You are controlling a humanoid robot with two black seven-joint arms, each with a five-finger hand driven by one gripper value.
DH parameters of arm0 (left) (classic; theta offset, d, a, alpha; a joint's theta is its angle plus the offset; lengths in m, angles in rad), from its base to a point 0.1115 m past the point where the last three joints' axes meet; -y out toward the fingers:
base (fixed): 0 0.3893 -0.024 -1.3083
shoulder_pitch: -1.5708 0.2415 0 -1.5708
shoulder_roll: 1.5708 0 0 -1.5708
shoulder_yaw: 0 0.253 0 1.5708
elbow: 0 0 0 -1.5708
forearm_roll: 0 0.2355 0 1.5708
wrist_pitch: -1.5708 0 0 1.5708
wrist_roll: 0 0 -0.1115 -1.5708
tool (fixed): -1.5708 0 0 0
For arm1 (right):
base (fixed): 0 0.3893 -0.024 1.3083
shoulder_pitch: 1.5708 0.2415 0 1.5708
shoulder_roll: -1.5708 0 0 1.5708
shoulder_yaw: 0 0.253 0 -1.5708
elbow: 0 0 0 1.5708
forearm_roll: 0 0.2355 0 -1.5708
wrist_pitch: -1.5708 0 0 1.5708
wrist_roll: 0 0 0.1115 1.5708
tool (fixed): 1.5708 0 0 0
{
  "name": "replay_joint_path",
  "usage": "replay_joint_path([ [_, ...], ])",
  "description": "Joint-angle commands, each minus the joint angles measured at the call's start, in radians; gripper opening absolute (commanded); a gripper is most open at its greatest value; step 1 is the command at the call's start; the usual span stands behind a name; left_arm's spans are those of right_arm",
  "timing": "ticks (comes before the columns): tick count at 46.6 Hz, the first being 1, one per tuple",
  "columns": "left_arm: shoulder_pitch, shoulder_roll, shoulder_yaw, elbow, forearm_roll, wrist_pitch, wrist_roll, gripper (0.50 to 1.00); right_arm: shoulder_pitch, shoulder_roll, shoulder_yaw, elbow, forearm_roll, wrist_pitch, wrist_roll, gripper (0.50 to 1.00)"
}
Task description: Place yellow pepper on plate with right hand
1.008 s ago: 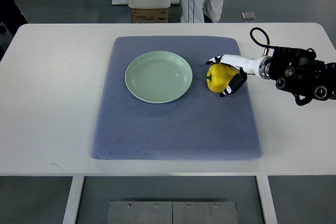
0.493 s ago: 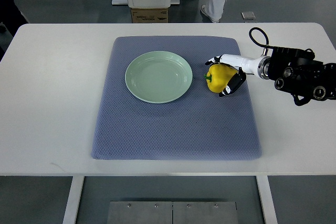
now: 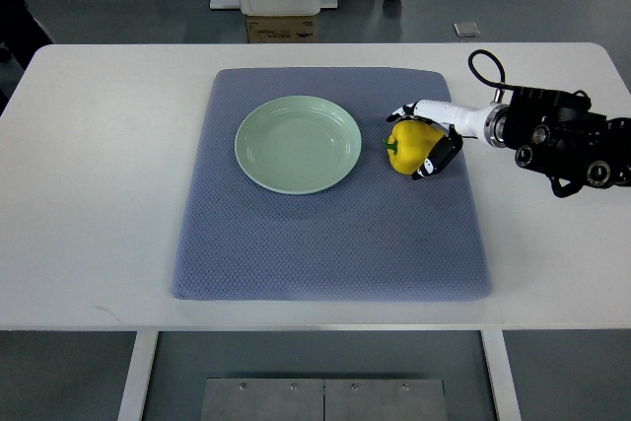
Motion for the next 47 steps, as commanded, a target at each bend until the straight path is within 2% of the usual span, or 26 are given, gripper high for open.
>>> replay_joint_path([
  [1,0.000,0.000,0.000,0.000,-0.001,0.000,0.000,1.000,0.000,0.000,0.000,0.000,0.000,-0.006,0.000,0.891],
  [34,0.000,0.000,-0.001,0.000,-0.001,-0.001,0.000,1.000,-0.020,0.000,0.001,-0.002,0.000,-0.025,0.002,0.872],
  [40,0.000,0.000,-0.001,0.000,0.001,0.000,0.000,1.000,-0.022,0.003,0.001,-0.002,0.000,-0.026,0.003,0.837],
  [47,0.000,0.000,-0.001,0.000,-0.001,0.000,0.000,1.000,-0.025,0.003,0.001,-0.005,0.000,-0.028,0.003,0.834],
])
